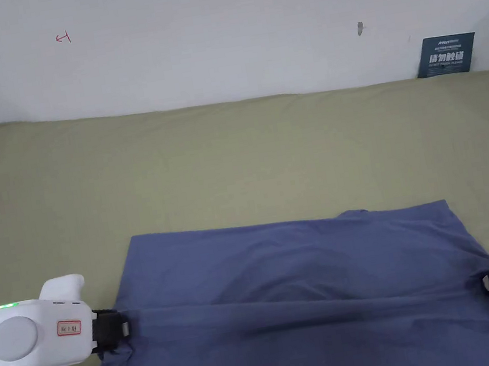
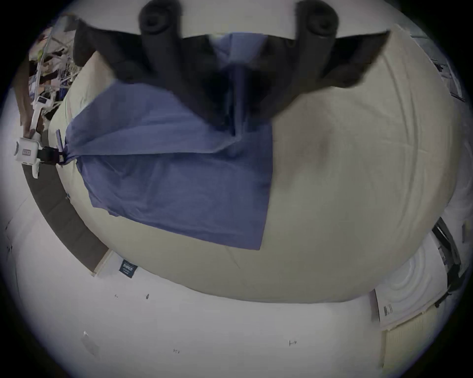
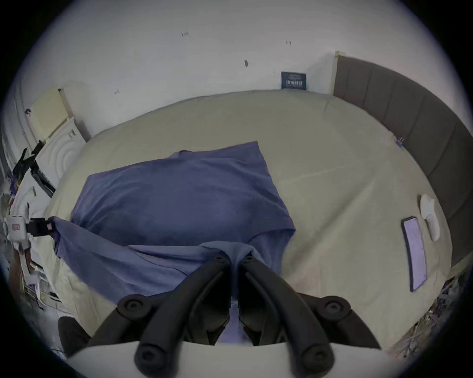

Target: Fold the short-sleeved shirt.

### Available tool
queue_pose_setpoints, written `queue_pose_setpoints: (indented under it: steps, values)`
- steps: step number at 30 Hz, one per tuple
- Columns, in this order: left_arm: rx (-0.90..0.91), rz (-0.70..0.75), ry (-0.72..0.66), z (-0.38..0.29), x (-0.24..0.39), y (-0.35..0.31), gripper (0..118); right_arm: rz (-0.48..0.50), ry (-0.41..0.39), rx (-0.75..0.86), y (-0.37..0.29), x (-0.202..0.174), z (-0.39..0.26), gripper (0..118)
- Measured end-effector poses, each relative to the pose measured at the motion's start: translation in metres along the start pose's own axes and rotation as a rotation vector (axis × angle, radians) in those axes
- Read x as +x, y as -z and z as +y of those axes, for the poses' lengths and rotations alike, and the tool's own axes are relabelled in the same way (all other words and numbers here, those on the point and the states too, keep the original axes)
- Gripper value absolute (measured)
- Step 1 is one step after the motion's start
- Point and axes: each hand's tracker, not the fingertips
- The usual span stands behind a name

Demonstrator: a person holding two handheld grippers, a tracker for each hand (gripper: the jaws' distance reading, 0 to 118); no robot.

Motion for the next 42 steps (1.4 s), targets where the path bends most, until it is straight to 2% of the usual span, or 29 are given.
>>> queue_pose_setpoints:
  steps: [1,2,4,6,7,8,9,10,11,12,15,17,18,19,20,21,26,27,28,29,30,31,32,33,35,38,39,41,42]
  values:
    - [-0.002,0.011,0.002,-0.002,-0.004,0.006,88,0.002,0.032,-0.016,0.002,0.002,-0.001,83]
    - [-0.009,0.045,0.009,-0.004,-0.009,0.009,110,0.015,0.052,-0.030,0.004,0.005,-0.004,115]
    - [0.034,0.097,-0.001,-0.013,-0.011,-0.004,112,0.015,0.045,0.015,-0.004,0.007,-0.015,104]
    - [0.063,0.128,-0.025,-0.023,-0.009,-0.026,110,-0.014,-0.002,0.009,-0.014,0.007,-0.026,102]
    - [0.093,0.177,-0.029,-0.030,-0.008,-0.038,109,-0.027,-0.009,0.020,-0.020,0.009,-0.027,94]
    - [0.112,0.208,-0.011,-0.038,-0.005,-0.050,101,-0.040,-0.021,0.034,-0.029,0.009,-0.035,74]
    - [0.111,0.191,0.005,-0.042,-0.004,-0.056,75,-0.047,-0.034,0.048,-0.034,0.009,-0.040,28]
    - [0.098,0.180,0.015,-0.046,-0.006,-0.062,36,-0.049,-0.038,0.069,-0.040,0.010,-0.048,0]
    - [0.089,0.177,0.014,-0.053,-0.004,-0.066,0,-0.071,-0.042,0.073,-0.046,0.006,-0.055,0]
    - [0.075,0.150,0.003,-0.058,-0.002,-0.064,0,-0.091,-0.035,0.088,-0.052,0.006,-0.062,0]
    - [0.040,0.103,-0.013,-0.068,-0.008,-0.061,2,-0.055,-0.036,0.069,-0.058,0.008,-0.075,0]
    - [0.036,0.099,-0.004,-0.071,-0.004,-0.056,36,-0.062,-0.048,0.071,-0.061,0.008,-0.082,0]
    - [0.021,0.093,-0.004,-0.070,-0.002,-0.051,50,-0.061,-0.048,0.067,-0.061,0.010,-0.083,0]
    - [0.004,0.096,-0.011,-0.070,-0.003,-0.043,50,-0.060,-0.043,0.063,-0.060,0.011,-0.085,0]
    - [-0.007,0.111,-0.008,-0.070,-0.002,-0.035,90,-0.057,-0.038,0.060,-0.060,0.012,-0.086,0]
    - [-0.002,0.119,-0.007,-0.070,-0.002,-0.031,117,-0.059,-0.033,0.061,-0.059,0.013,-0.087,0]
    - [-0.057,0.144,-0.020,-0.066,0.007,0.002,115,-0.072,-0.019,0.051,-0.055,0.014,-0.089,0]
    - [-0.054,0.152,-0.016,-0.067,0.009,0.004,110,-0.071,-0.017,0.045,-0.052,0.018,-0.088,0]
    - [-0.048,0.162,-0.018,-0.068,0.011,0.001,99,-0.073,-0.023,0.043,-0.050,0.019,-0.087,0]
    - [-0.028,0.137,-0.006,-0.068,0.013,-0.003,73,-0.074,-0.027,0.046,-0.049,0.020,-0.086,1]
    - [-0.019,0.113,0.001,-0.070,0.016,-0.003,18,-0.076,-0.027,0.052,-0.048,0.020,-0.085,25]
    - [-0.030,0.084,0.005,-0.071,0.021,-0.001,10,-0.075,-0.021,0.051,-0.040,0.027,-0.083,62]
    - [-0.048,0.144,0.058,-0.071,0.028,0.001,10,-0.077,-0.016,0.042,-0.035,0.029,-0.080,98]
    - [-0.031,0.153,0.078,-0.071,0.031,0.003,10,-0.073,-0.017,0.031,-0.031,0.030,-0.078,117]
    - [-0.038,0.142,0.054,-0.071,0.028,0.002,10,-0.060,-0.023,0.049,-0.027,0.026,-0.076,106]
    - [-0.042,0.125,0.022,-0.070,0.024,0.001,10,-0.077,-0.044,0.014,-0.005,0.026,-0.070,102]
    - [-0.040,0.123,0.022,-0.070,0.024,0.000,10,-0.078,-0.048,-0.010,-0.006,0.024,-0.074,79]
    - [-0.043,0.116,0.014,-0.070,0.023,-0.001,10,-0.082,-0.037,-0.029,0.001,0.026,-0.075,8]
    - [-0.043,0.111,0.009,-0.070,0.020,0.001,10,-0.060,-0.030,-0.039,0.002,0.026,-0.077,8]
